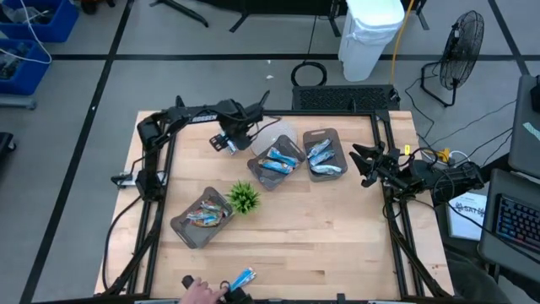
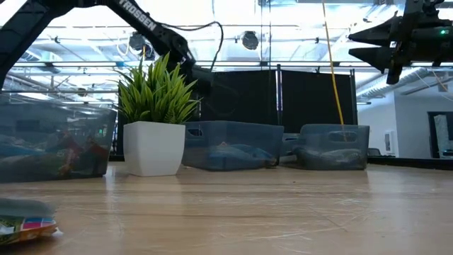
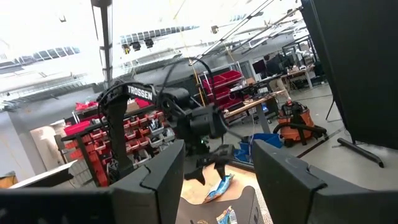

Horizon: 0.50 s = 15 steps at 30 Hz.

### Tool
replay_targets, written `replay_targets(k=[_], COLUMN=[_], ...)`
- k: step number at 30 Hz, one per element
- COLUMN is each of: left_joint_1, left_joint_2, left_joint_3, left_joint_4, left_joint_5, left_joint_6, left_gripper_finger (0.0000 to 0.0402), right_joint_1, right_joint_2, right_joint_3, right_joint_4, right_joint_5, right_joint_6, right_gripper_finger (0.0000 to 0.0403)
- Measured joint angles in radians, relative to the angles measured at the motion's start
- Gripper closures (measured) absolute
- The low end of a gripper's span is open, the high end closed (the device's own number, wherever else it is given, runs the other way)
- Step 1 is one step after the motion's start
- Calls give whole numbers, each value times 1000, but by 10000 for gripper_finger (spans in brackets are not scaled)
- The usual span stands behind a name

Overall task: Pick and place Granola Bars by type
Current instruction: Put the yellow granola bar into the top left black bin

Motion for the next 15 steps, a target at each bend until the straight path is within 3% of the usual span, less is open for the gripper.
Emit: replay_targets(k=[7,15], left_joint_1=[18,-6], left_joint_2=[-3,-8], left_joint_3=[-151,-214], left_joint_4=[75,222], left_joint_5=[-32,-71], left_joint_6=[115,97], left_gripper_finger=[105,106], right_joint_1=[0,0], right_joint_2=[0,0], right_joint_3=[0,0], right_joint_4=[0,0], right_joint_5=[0,0], right_joint_6=[0,0], right_gripper_finger=[222,222])
